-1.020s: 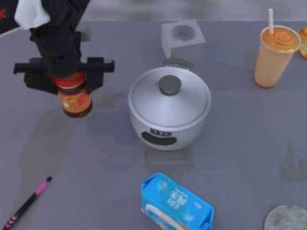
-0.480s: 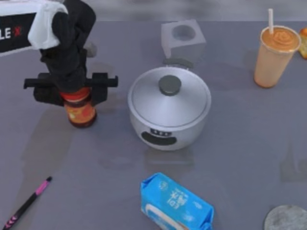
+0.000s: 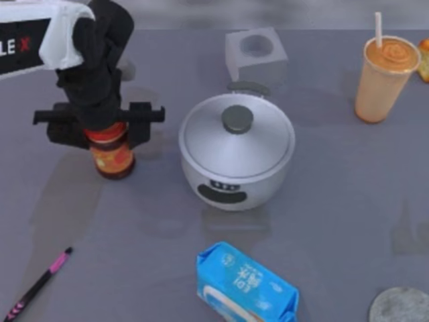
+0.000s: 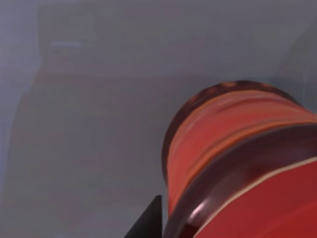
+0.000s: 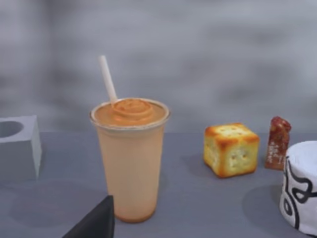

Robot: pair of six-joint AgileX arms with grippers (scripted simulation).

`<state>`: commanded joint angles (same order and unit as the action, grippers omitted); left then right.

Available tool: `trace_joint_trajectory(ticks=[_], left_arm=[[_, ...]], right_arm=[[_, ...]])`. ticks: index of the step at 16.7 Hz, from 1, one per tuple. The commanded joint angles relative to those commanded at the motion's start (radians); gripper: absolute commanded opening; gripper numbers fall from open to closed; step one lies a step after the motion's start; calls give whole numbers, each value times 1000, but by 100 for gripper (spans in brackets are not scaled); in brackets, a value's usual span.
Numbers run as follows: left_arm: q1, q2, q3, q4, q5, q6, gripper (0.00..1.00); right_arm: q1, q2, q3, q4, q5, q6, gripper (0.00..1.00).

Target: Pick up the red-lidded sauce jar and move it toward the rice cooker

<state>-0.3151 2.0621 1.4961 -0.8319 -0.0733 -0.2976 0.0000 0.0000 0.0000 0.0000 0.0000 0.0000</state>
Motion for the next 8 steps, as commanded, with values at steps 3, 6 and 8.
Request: trace_joint_trajectory(ticks=[3, 6, 8], left_arm=[[0, 0, 0, 0, 0, 0, 68], [0, 0, 0, 0, 0, 0, 90], [0, 0, 0, 0, 0, 0, 100]], right_arm=[[0, 0, 0, 0, 0, 0, 100], [0, 0, 0, 0, 0, 0, 100], [0, 0, 0, 0, 0, 0, 100]])
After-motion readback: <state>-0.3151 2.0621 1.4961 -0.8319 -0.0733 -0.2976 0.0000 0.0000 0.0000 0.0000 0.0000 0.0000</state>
